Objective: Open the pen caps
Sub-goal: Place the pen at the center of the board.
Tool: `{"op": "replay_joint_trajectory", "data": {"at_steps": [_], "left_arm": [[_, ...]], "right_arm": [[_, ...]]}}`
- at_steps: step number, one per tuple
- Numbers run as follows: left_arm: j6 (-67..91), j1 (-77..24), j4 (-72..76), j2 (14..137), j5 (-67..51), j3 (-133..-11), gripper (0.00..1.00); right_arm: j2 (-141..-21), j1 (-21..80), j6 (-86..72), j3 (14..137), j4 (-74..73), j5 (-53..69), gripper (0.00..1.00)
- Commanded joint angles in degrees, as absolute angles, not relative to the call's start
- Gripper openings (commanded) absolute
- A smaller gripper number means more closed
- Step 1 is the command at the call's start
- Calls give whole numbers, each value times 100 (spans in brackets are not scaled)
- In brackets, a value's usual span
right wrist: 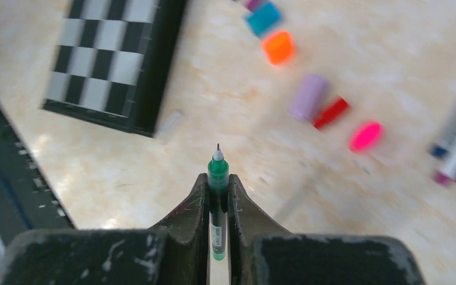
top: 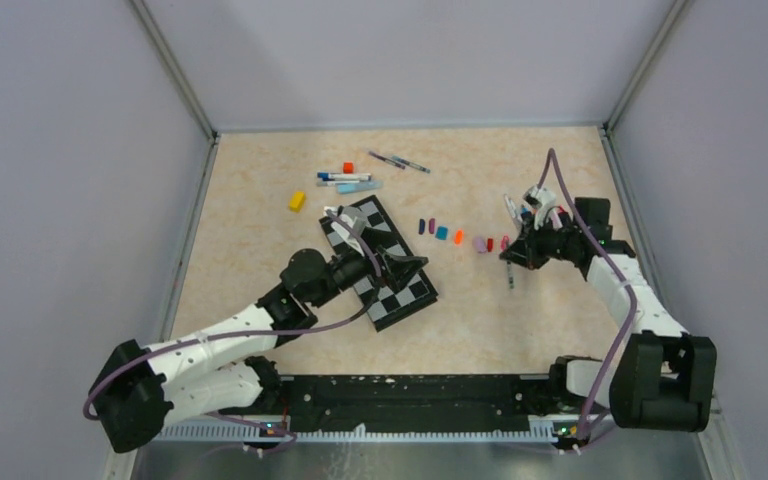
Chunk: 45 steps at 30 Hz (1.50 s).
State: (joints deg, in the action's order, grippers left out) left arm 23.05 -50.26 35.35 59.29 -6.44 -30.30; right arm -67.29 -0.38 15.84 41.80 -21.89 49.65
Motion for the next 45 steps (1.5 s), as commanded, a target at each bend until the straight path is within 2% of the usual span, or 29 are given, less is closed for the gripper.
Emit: {"op": "replay_joint_trajectory", "data": {"at_steps": [1,5,14,25,30,39,45], "left_arm": [[1885,-4772,2652,5472,-277,-2904,99],[1792,-4583,2422,5089,-133,-2745,99],[1663,-4421,2004,4600,531,-2596,99],[1678,-4381,1825,4375,782,-2569,99],[1693,-4377,1816,4307,852,-2523,99],[1807,-4316,1740,4346,931,-2600,99],[2212,-3708,1232,4779,537,-3128,99]], "right_arm": [[-6964,-821,2285,4416,-2812,3695,0],[-7383,-1241,2305,4467,-3000,3354,0],[-8387,-1266,2058,4687,-2944,2756,3],[-9451,-1266,1881,5133,-2948,2420,22],[-9461,-1266,1863,5115,-2949,2384,29],[-9125,-1266,1959,5130,-3065,2571,34],[-8516,-1340,2185,5073,-3123,2807,44]]}}
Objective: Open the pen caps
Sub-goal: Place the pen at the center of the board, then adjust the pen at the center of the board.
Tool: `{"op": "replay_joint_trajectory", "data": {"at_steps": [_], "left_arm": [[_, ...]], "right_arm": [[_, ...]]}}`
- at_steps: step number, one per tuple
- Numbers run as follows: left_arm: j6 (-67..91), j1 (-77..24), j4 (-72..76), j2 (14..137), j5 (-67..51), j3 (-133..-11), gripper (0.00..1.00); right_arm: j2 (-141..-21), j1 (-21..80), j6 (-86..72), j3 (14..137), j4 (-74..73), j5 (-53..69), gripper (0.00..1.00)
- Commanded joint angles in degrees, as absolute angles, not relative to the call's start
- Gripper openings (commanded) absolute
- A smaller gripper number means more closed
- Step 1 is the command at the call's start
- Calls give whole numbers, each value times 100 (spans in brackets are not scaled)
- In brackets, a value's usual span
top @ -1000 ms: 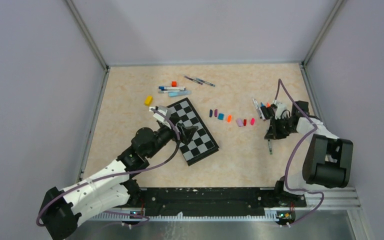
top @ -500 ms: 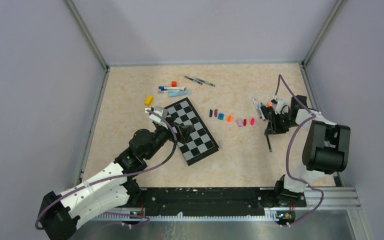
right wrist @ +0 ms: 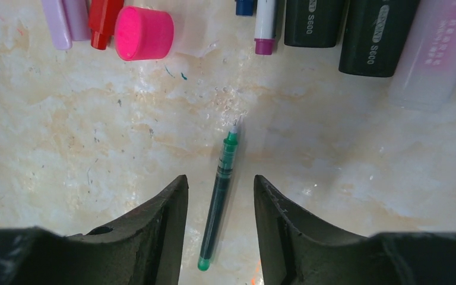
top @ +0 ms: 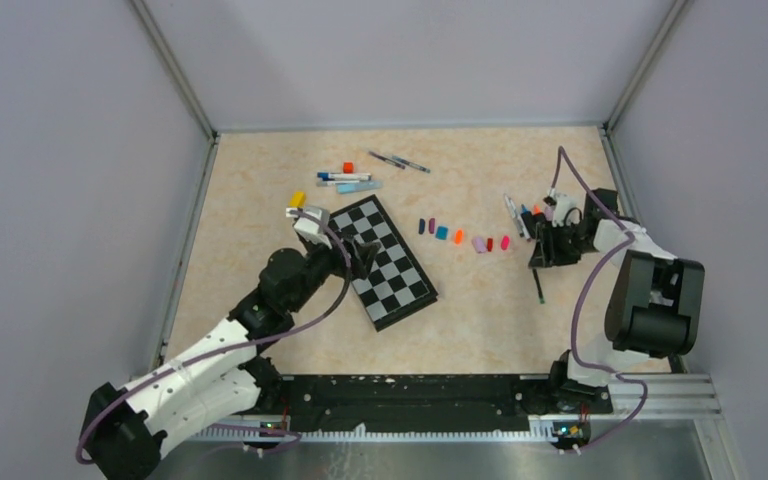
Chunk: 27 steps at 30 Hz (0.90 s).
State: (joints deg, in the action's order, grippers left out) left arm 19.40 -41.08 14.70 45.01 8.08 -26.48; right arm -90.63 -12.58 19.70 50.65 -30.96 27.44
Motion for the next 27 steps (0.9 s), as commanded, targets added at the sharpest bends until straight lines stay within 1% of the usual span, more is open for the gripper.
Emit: {"op": "replay_joint_trajectory", "data": {"at_steps": [1,6,11,13,16,20,22,25,27], "left_arm": [[2241,-3555,1139,4894,396,-3250,99],[2324,-2747,728,5702,-382,-3917,99],[2537,-1826,430,6785,-1374,-4673,99],[2540,-1504,295,7251,-1589,-5012,99],[2689,-1181,56,8028,-1586,-5610,99],[3658,-931,-939,9055,-771,-6610,98],[4098,-862,-1350,9584,-578,-7226,92],[4655,-835,-1812,10309,-511,-8033,79],[4994,-835,-2073,10730,-364,-8525,66]], "right_arm": [[-8426,-1371,2188,5064,-3124,2857,44],[-8278,-1500,2263,5078,-3174,3142,45],[-8085,-1512,2333,5084,-3188,3354,45],[-8023,-1508,2353,5065,-3176,3416,45],[-7993,-1511,2388,5063,-3171,3514,45],[-8006,-1511,2425,5089,-3204,3581,45],[-8007,-1510,2440,5097,-3206,3586,45],[-8012,-1512,2460,5098,-3209,3565,45],[-8023,-1512,2476,5105,-3206,3552,45]]}}
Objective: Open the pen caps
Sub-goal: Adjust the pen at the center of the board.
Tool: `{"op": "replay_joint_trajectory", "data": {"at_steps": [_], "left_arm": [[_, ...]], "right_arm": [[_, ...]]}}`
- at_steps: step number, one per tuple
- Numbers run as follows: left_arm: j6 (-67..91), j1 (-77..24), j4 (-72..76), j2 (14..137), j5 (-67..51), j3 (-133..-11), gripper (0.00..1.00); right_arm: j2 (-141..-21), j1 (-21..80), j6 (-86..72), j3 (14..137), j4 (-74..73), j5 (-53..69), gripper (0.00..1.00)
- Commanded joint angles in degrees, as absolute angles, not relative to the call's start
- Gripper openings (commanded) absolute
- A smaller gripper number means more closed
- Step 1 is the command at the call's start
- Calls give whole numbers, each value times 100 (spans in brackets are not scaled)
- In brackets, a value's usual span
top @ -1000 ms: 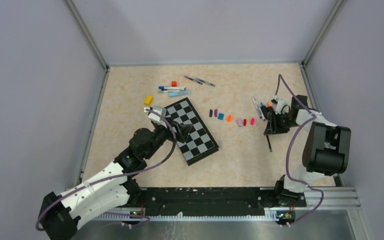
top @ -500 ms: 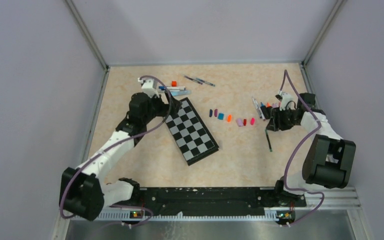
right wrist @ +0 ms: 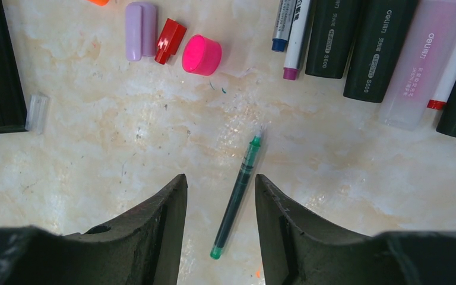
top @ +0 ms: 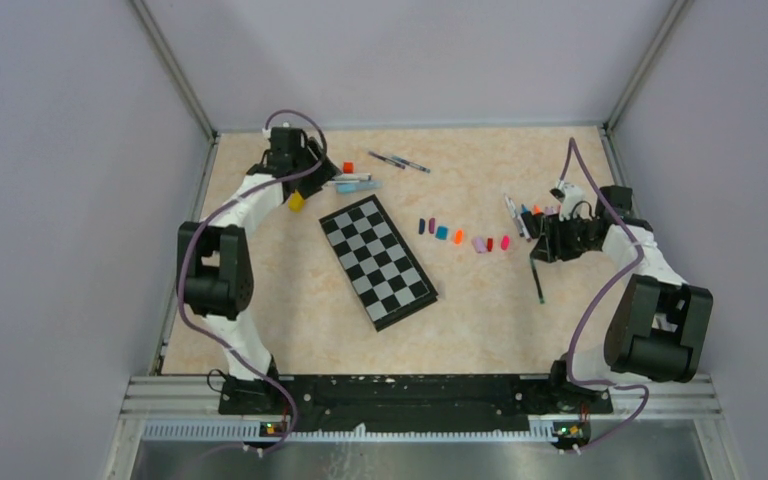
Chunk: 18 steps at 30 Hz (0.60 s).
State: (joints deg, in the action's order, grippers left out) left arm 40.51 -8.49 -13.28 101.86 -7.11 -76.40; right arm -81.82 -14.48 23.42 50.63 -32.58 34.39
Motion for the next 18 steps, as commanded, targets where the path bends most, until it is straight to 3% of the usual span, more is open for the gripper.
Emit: {"op": "replay_joint_trajectory", "data": {"at_steps": [1,7,18], "left_arm": [[5286,-835,-2253,10936,-254,-8774,61],[6175,-844,-3659,12107,404,-10456,56],[6503,-853,-4371,13350,394,-12056,47]], "right_arm": [[-8024,-1508,2478,5106,-3204,3543,45],[-8041,-1511,2503,5106,-3200,3507,45],[-8077,-1506,2539,5142,-3219,3489,45]]}}
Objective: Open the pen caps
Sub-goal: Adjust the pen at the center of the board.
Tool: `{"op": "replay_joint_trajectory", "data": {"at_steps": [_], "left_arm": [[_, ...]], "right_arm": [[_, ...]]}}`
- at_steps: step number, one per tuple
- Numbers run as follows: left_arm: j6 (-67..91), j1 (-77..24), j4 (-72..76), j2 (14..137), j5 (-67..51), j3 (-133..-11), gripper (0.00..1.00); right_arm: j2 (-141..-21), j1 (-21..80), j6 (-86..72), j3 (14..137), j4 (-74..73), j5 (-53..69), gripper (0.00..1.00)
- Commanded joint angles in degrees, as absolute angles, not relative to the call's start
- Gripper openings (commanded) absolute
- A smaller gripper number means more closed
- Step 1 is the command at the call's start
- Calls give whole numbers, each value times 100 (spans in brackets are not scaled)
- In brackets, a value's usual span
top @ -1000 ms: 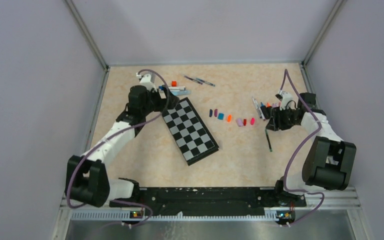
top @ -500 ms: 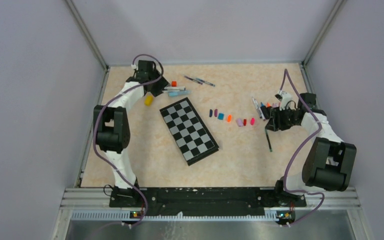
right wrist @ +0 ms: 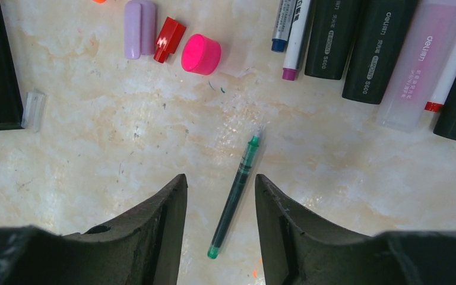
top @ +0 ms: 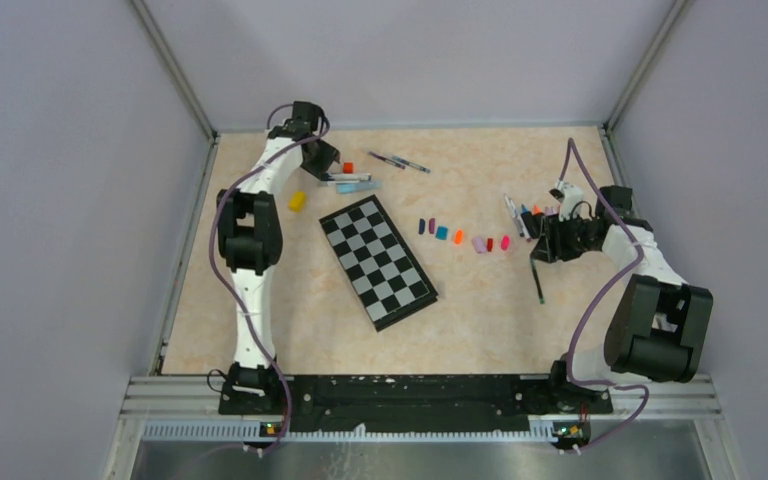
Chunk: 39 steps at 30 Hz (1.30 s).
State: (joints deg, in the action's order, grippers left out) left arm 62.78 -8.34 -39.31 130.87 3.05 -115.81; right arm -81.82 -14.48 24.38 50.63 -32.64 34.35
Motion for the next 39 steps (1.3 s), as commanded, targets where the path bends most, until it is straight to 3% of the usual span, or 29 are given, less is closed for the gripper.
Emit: {"op": "replay_joint_trajectory", "data": {"at_steps": [1,17,24,30,39], "left_arm": [[6493,-853,-4337,13391,373,-12078,46],[6406,-835,-4042,13755,112,-12148,41],[6390,-820,-4012,13845,35,-12139,51],[6399,-809,-4045,13840,42,-12091,43],[6320,-700,-3856,13329,270,-11292,40]], "right_arm": [[-8077,-1511,2537,5142,-3228,3489,45],[-8050,-1508,2556,5133,-3226,3461,45],[-8060,-1512,2562,5133,-3233,3458,45],[-8055,-1511,2564,5133,-3227,3453,45],[-8025,-1507,2566,5133,-3241,3454,45]]}}
